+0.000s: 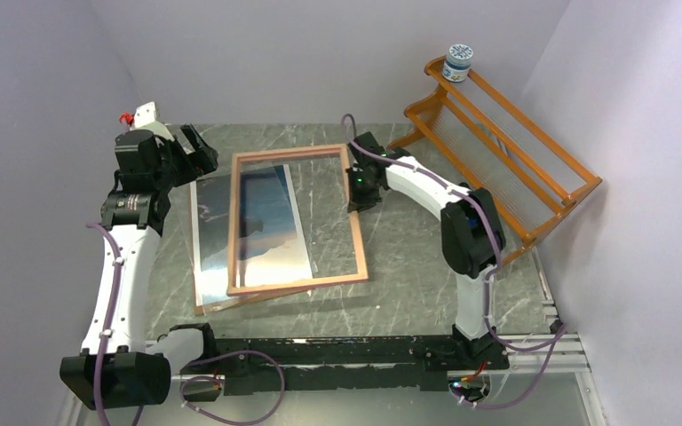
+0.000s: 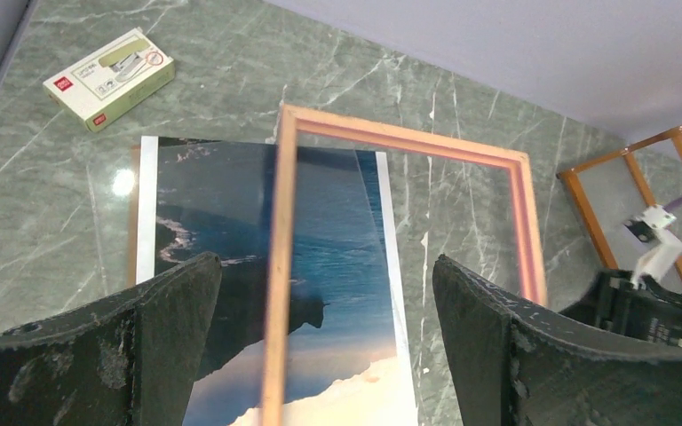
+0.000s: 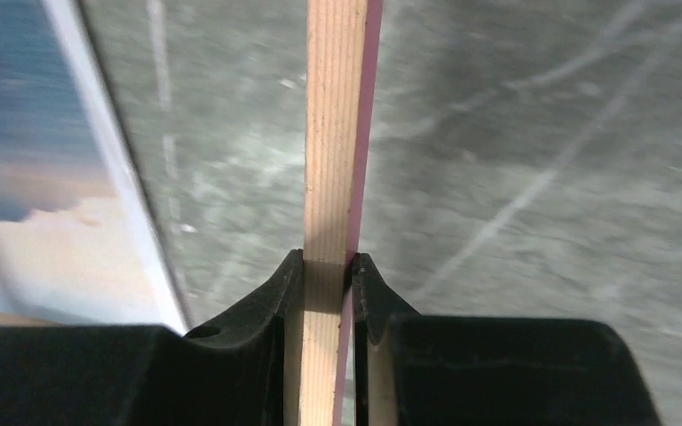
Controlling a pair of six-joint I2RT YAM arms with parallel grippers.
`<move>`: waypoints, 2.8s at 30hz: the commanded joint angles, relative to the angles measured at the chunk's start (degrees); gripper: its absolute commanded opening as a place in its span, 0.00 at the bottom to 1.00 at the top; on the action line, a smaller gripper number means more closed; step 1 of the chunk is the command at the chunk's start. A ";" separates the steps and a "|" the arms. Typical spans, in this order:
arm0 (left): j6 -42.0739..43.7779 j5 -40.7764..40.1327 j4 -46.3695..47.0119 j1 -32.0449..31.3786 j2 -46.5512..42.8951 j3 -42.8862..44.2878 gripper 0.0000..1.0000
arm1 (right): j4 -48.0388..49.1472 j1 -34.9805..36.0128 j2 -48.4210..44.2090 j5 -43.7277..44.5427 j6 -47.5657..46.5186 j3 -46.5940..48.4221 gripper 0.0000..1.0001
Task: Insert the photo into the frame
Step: Move the photo frame to the center of the board, then adjust the photo frame at the center of the board.
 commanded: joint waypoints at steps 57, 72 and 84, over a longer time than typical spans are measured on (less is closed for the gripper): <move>-8.59 7.85 1.99 11.55 22.45 -16.47 0.86 | 21.68 11.27 3.50 -21.46 4.80 2.61 0.51; -9.28 5.06 -2.72 13.74 29.98 -13.95 0.82 | 7.07 16.90 11.26 -0.10 2.24 12.12 0.56; -6.13 -3.68 -6.58 13.78 30.38 -9.19 0.94 | 9.54 15.78 2.18 4.72 8.09 0.08 0.84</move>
